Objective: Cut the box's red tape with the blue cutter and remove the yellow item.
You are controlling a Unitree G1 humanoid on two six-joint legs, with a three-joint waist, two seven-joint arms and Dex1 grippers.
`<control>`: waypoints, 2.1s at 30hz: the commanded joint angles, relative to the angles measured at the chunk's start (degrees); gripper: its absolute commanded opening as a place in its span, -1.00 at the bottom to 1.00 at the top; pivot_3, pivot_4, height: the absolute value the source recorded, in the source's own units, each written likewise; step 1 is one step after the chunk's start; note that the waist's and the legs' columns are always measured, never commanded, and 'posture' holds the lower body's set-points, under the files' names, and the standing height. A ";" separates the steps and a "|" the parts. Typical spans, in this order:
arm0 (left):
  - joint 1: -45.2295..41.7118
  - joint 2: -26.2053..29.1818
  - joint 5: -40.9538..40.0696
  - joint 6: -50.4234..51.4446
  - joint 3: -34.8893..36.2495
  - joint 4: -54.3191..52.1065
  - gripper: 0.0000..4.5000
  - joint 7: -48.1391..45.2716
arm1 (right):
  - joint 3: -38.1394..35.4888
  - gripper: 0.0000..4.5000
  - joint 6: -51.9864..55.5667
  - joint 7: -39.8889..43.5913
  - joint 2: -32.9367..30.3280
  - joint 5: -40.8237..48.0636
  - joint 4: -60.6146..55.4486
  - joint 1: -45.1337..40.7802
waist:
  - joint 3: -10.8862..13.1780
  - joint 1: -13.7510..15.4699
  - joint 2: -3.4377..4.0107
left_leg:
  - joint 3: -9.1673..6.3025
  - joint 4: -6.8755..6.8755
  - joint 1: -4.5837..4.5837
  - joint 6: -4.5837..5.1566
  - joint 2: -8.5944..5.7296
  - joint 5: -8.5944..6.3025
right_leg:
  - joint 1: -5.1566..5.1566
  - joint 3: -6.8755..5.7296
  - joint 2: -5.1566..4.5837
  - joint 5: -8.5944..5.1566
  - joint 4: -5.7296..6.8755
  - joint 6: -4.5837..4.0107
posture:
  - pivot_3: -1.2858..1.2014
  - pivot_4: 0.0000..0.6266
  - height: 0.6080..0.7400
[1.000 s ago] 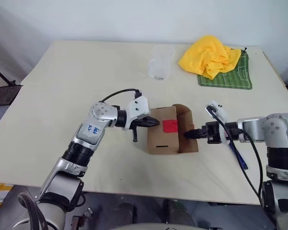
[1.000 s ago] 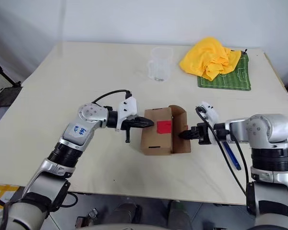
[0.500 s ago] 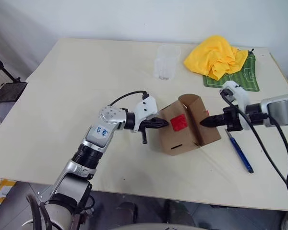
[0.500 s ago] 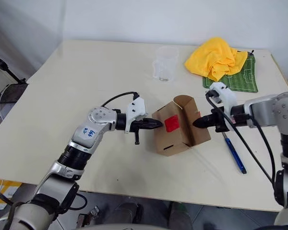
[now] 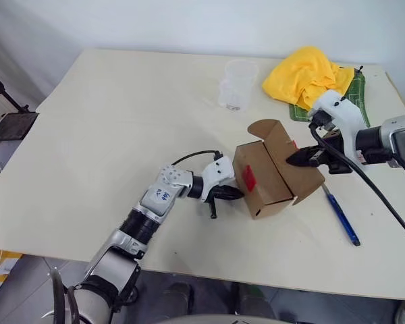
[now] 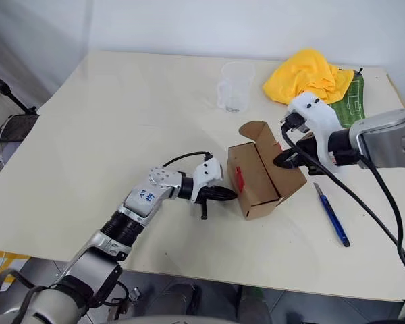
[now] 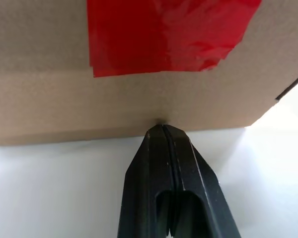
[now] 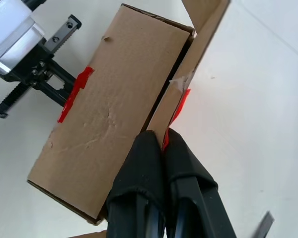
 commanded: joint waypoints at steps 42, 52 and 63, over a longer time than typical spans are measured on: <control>-6.54 6.86 -12.87 6.71 6.21 -15.17 -0.99 -9.71 | -7.05 -1.00 0.26 -15.63 6.01 0.15 -4.41 3.31 | 0.00 -2.61 0.00 | 0.05 0.13 0.02 0.00 0.00 0.07 | -0.02 0.07 0.00 0.03 0.27 0.04 | 0.03 -0.52 1.00; -5.96 5.08 -4.44 -0.36 2.56 -8.15 -0.99 -3.10 | -6.19 -1.00 0.26 -14.32 4.90 1.01 -4.83 3.42 | 0.00 -2.58 0.00 | 0.08 0.13 0.03 -0.01 0.00 0.08 | -0.02 0.07 0.01 0.03 0.28 0.04 | 0.03 -0.52 1.00; -1.61 15.23 -6.65 7.92 3.50 -12.65 -0.99 -8.78 | -4.64 -1.00 0.26 -9.95 -0.05 0.87 -4.35 3.34 | -0.03 -2.60 0.04 | 0.08 0.16 0.13 -0.03 0.00 0.11 | 0.02 0.14 0.00 0.02 0.30 0.04 | 0.03 -0.52 1.00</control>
